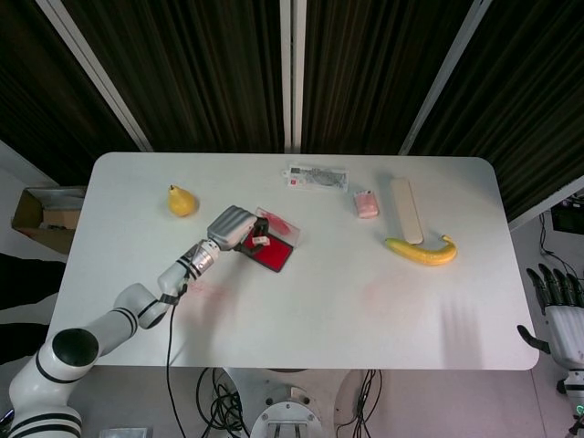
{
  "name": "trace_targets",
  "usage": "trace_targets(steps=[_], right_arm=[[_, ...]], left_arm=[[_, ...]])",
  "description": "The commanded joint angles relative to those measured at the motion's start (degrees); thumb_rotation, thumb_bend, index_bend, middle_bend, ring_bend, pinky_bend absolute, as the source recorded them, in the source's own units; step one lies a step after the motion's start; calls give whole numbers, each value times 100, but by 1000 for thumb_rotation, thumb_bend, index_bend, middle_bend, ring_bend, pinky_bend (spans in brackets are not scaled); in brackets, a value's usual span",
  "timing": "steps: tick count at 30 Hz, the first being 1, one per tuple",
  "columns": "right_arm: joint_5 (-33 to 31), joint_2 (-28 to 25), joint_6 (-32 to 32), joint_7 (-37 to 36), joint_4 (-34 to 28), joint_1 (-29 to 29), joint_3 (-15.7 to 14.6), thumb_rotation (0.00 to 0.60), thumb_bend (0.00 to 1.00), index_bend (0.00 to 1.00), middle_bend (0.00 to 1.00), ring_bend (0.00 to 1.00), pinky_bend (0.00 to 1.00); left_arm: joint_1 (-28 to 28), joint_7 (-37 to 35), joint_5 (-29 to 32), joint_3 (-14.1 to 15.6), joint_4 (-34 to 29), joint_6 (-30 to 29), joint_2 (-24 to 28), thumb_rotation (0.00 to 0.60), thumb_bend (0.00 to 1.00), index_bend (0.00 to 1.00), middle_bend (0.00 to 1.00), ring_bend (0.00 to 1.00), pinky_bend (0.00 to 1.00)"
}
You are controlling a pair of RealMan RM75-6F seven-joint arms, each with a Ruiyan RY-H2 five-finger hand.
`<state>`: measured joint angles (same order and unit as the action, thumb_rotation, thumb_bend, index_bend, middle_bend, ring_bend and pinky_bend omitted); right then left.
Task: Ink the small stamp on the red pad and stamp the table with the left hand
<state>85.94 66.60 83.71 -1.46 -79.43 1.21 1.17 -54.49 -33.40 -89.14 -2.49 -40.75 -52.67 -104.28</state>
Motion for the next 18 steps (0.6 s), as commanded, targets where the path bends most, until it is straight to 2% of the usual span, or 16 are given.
trace_targets(steps=[1,5,8,12,18], right_arm=[[14,18,-16,-13,20,11,-5,600,103,0,0,0,0],[68,57,-48,3,38,44,-26,600,104,0,0,0,0],[112,80,-67,45,23,72,-39,600,104,0,0,0,0],[158,70,-64,124,-42,93,-51,600,104,0,0,0,0],[128,32,-54,239,-151,80,-49,600,104,0,0,0,0]], left_arm=[[315,34,69,38,-1115,-265,936,600,466,664,658,1000,1000],[718,303,71,316,-1961,-419,1569,600,466,663,658,1000,1000],[1063,490,3,605,-2333,-594,1831,600,465,664,658,1000,1000],[1440,545,-249,924,-2354,-978,1920,600,471,676,657,1000,1000],[1852,356,-470,1169,-1985,-1372,1780,600,471,666,651,1000,1000]])
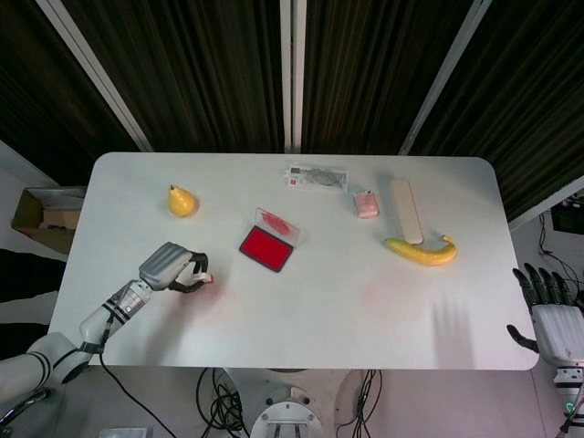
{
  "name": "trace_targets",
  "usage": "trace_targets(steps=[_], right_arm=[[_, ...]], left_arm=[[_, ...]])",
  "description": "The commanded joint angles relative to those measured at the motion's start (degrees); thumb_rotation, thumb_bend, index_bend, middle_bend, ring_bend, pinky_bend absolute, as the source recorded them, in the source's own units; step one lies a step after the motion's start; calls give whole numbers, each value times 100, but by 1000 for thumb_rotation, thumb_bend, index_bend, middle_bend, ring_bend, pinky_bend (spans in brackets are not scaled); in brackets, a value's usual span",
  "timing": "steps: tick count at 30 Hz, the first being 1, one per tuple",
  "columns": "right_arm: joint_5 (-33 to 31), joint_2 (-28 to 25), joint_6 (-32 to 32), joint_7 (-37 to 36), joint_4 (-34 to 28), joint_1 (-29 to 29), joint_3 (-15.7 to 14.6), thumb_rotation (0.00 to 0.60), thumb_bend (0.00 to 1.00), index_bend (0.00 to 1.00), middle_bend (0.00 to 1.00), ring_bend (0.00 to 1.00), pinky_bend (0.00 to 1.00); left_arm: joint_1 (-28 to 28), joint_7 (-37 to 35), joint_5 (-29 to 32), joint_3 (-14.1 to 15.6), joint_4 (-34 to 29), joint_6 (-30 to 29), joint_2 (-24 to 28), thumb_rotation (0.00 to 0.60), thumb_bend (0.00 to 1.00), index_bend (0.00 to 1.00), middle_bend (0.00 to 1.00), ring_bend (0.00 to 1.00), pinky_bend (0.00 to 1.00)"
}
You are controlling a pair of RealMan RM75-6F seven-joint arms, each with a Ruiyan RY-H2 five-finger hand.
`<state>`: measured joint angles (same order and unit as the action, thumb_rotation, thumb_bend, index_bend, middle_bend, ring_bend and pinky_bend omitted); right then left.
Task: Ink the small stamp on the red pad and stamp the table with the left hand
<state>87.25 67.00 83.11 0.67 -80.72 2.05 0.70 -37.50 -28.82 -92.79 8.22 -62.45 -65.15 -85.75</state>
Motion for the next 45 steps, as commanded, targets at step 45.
trace_targets(steps=[45], right_arm=[[6,37,-25,259,-158,-18,-65,600,104,0,0,0,0]], left_arm=[[551,-708,-628,198,2163,-635,-1022,600,339,432,500,1000,1000]])
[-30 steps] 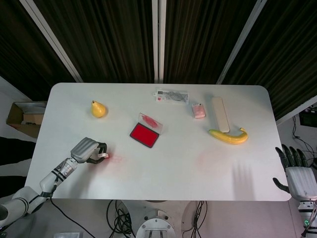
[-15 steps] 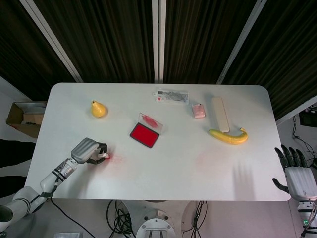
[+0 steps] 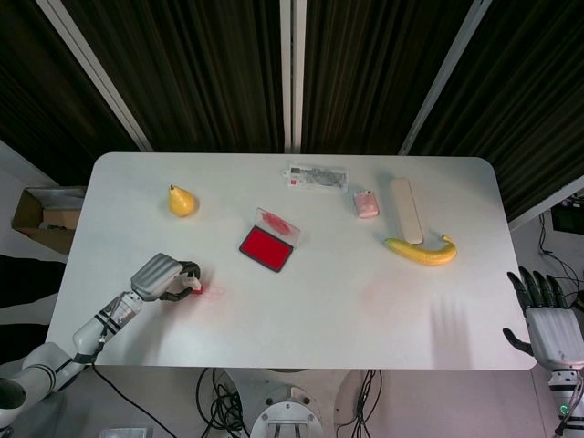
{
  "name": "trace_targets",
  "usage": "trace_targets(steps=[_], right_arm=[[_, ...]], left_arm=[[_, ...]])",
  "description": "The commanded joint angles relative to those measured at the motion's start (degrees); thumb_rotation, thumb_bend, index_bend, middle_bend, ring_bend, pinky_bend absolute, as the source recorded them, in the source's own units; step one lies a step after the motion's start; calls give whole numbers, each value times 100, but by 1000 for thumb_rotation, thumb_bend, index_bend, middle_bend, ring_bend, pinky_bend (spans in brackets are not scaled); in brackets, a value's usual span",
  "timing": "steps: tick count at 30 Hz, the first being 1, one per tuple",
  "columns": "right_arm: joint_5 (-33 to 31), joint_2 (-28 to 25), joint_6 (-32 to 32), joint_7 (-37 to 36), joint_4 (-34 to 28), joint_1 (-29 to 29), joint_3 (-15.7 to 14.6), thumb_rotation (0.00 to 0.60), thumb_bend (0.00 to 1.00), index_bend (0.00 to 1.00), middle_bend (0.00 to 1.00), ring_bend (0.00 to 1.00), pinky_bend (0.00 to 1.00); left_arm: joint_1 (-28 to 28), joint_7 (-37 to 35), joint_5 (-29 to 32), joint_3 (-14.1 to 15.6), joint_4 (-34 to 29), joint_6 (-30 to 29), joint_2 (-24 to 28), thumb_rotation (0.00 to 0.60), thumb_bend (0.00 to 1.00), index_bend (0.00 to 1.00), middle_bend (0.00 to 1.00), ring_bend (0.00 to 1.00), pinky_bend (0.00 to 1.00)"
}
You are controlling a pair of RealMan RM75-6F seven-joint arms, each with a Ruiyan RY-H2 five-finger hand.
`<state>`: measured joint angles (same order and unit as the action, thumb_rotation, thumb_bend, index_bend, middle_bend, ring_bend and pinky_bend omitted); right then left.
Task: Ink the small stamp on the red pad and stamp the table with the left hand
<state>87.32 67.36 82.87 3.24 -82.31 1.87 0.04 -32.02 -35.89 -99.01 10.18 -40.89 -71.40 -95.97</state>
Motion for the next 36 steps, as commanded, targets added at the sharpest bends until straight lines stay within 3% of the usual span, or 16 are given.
trace_targets(steps=[1,15,23,26,28,29,30,31,32,34,35,36], right_arm=[[-2,0,-1,3,1,1,1,600,104,0,0,0,0],[-5,-15,15,27,-25,0,9,600,105,0,0,0,0],[-29,-32,31,-73,21,-8,30,600,105,0,0,0,0],[-20,-25,35,-136,56,-8,28,600,105,0,0,0,0],[-14,-23,40,-184,79,-11,25,600,105,0,0,0,0],[-13,-24,43,-204,88,-13,25,600,105,0,0,0,0],[-12,-26,46,-225,94,-14,26,600,105,0,0,0,0],[-11,-27,51,-244,101,-15,29,600,106,0,0,0,0],[-11,-28,57,-268,107,-15,33,600,106,0,0,0,0],[-12,-20,72,-302,115,-15,45,600,105,0,0,0,0],[-16,-3,91,-324,125,-18,58,600,104,0,0,0,0],[-22,21,112,-338,140,-22,72,600,103,0,0,0,0]], left_arm=[[6,-2,-11,1,10,-21,2,600,339,431,499,1000,1000],[61,135,-138,35,-174,-305,162,600,324,378,458,1000,1000],[248,447,-157,7,-831,-772,653,600,261,349,431,979,1000],[423,581,90,-207,-1253,-1063,1005,600,203,324,368,862,959],[599,588,355,-396,-1667,-1277,1311,600,151,282,304,659,856],[679,663,451,-447,-1846,-1345,1457,575,130,255,277,555,774],[765,770,539,-483,-2034,-1400,1603,507,112,225,247,448,665],[852,904,610,-503,-2214,-1458,1746,359,94,186,198,306,477],[978,1184,708,-539,-2384,-1552,1902,302,91,178,185,270,428],[1198,1690,873,-590,-2551,-1709,2056,79,85,155,128,134,251],[1339,1968,1001,-598,-2656,-1739,2152,21,83,148,110,102,210],[1445,2134,1108,-591,-2755,-1730,2234,0,78,140,100,91,195]])
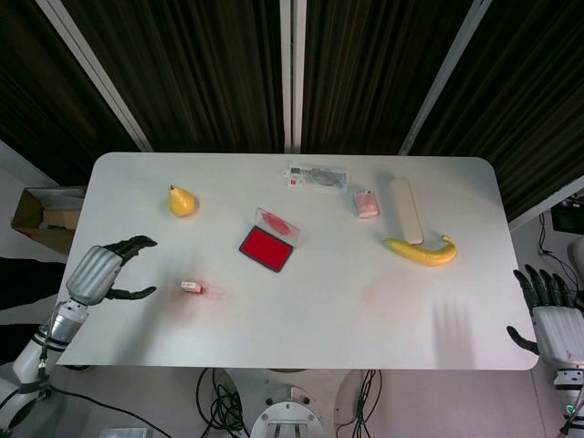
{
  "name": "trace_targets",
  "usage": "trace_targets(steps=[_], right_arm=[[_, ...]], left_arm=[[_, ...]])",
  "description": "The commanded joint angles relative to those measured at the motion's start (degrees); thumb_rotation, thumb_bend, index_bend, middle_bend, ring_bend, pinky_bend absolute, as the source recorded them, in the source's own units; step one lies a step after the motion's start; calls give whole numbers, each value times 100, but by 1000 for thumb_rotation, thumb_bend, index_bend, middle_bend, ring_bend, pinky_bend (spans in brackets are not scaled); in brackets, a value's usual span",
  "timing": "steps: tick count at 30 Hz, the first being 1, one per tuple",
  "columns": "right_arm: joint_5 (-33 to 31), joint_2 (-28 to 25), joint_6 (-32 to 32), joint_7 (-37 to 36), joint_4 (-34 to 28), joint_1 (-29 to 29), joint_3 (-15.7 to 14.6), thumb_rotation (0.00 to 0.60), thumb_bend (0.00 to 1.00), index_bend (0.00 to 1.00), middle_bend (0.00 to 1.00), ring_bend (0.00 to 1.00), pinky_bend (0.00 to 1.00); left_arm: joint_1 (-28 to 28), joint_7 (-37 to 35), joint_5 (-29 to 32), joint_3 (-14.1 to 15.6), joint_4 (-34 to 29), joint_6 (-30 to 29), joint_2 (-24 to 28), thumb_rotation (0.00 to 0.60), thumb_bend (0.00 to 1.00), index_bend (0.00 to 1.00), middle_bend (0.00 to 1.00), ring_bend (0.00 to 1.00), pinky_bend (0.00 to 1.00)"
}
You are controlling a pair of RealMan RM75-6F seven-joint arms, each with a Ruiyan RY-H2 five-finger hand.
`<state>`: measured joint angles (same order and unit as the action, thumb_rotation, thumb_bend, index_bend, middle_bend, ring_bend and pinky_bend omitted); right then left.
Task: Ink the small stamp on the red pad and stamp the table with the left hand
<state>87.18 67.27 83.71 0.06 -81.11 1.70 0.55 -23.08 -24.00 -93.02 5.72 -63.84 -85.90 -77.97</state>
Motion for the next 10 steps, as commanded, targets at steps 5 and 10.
trace_targets(steps=[5,10], right_arm=[[47,210,194,-151,206,4,103,600,97,0,0,0,0],[50,205,110,-110,208,67,116,600,95,0,0,0,0]], left_arm=[[957,1347,934,-129,-874,-168,837,0,61,103,64,72,188],[1170,1341,1027,-206,-908,-206,966,0,62,102,63,72,187]])
